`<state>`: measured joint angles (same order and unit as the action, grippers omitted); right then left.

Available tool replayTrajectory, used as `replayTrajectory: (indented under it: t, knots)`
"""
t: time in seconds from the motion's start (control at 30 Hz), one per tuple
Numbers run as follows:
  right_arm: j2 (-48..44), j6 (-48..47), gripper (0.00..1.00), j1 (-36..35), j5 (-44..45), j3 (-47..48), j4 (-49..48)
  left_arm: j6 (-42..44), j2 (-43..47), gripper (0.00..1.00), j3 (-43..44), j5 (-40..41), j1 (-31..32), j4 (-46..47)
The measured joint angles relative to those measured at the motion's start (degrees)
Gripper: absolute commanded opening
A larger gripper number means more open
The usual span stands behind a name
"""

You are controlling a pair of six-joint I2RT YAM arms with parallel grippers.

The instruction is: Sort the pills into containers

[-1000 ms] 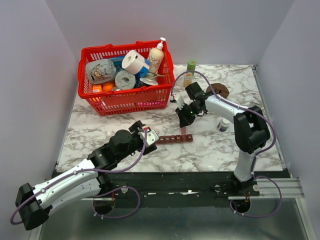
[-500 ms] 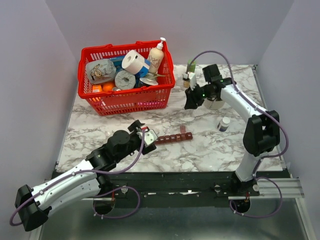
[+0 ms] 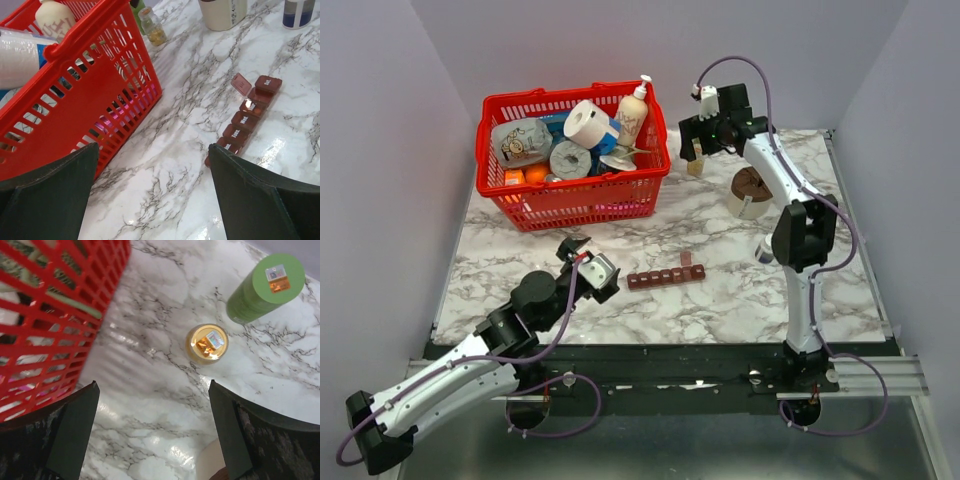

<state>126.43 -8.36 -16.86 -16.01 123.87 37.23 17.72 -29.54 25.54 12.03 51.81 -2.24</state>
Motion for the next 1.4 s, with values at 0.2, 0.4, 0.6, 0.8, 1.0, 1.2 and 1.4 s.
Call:
replayTrajectory:
  t: [0.2, 0.4, 0.6, 0.8, 1.0, 1.2, 1.4]
  knots:
    - [7.5, 3.9, 0.98, 0.0, 6.3, 7.1, -0.1, 0.2, 0.6, 0.99, -0.4, 1.5, -0.1, 0.5]
    - [12.6, 4.5, 0.92, 0.1, 11.1, 12.1, -1.7, 0.5, -1.1, 0.99, -0.5, 1.7, -0.4, 0.9]
    - [15.9, 4.5, 0.79, 0.1, 13.7, 12.9, -3.6, 0.9, -2.4, 0.99, -0.6, 1.7, -0.9, 0.9]
    - [17.4, 4.5, 0.68, 0.1, 14.0, 12.9, -4.3, 1.1, -3.4, 0.99, -0.7, 1.7, -1.4, 0.9]
    - [17.4, 4.5, 0.40, 0.1, 13.9, 13.0, -4.5, 1.1, -3.8, 0.99, -0.7, 1.6, -1.7, 0.9]
    - [17.0, 3.6, 0.21, 0.1, 13.6, 12.5, -4.9, 0.5, -4.5, 0.99, -0.7, -0.6, -2.3, 0.9]
    - [2.2, 0.7, 0.20, 0.1, 10.1, -8.4, -8.2, -2.4, -7.3, 0.99, -0.6, -8.3, -3.0, 2.3]
